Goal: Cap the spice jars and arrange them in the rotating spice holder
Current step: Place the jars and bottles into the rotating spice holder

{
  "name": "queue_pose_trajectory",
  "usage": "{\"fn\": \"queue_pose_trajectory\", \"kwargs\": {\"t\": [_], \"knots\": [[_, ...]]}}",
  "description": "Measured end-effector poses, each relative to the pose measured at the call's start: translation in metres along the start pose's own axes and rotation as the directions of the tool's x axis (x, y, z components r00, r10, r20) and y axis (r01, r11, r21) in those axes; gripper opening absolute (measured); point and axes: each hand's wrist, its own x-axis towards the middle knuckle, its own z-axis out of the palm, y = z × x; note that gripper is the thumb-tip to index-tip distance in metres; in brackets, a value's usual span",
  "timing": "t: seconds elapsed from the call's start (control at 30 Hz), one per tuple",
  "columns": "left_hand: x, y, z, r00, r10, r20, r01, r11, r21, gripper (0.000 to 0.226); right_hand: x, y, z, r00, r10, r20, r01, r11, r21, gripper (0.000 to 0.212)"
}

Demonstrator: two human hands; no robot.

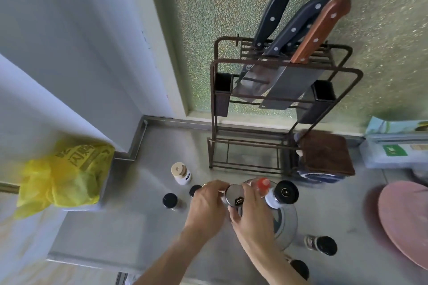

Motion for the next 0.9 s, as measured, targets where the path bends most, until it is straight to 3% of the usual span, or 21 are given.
{"fn": "queue_pose_trajectory", "kwargs": {"t": [0.1,0.23,0.37,0.57,0.63,0.7,0.8,0.9], "knots": [[-0.006,0.012,0.011,0.992,0.025,0.122,-0.033,0.997,0.068,0.055,-0.014,0.014,-0.005,0.994,0.104,0.025,-0.105,0.994,0.027,0.062],[0.006,0.015,0.030,0.975,-0.011,0.223,-0.035,0.979,0.201,0.042,-0.008,0.023,-0.001,0.985,0.172,0.032,-0.174,0.984,0.046,0.056],[0.014,0.007,0.041,0.968,-0.032,0.247,-0.040,0.959,0.281,0.031,0.000,0.026,0.011,0.975,0.217,0.054,-0.220,0.973,0.062,0.047],[0.020,0.002,0.037,0.964,-0.020,0.264,-0.067,0.947,0.314,0.037,0.005,0.029,0.023,0.967,0.254,0.001,-0.253,0.965,0.069,0.036],[0.019,0.001,0.024,0.977,0.008,0.213,-0.073,0.951,0.301,0.046,0.005,0.028,0.023,0.965,0.262,-0.011,-0.261,0.963,0.060,0.037],[0.026,-0.005,0.003,0.997,0.050,0.062,-0.066,0.955,0.289,0.057,0.005,0.027,0.023,0.963,0.271,-0.010,-0.270,0.961,0.061,0.040],[0.045,-0.022,-0.032,0.982,0.120,-0.147,-0.051,0.912,0.407,0.057,0.007,0.026,0.021,0.957,0.291,0.005,-0.291,0.955,0.054,0.043],[0.062,-0.044,-0.056,0.994,0.066,-0.084,-0.002,0.797,0.604,0.063,0.004,0.028,0.019,0.957,0.289,0.011,-0.289,0.954,0.080,0.045]]}}
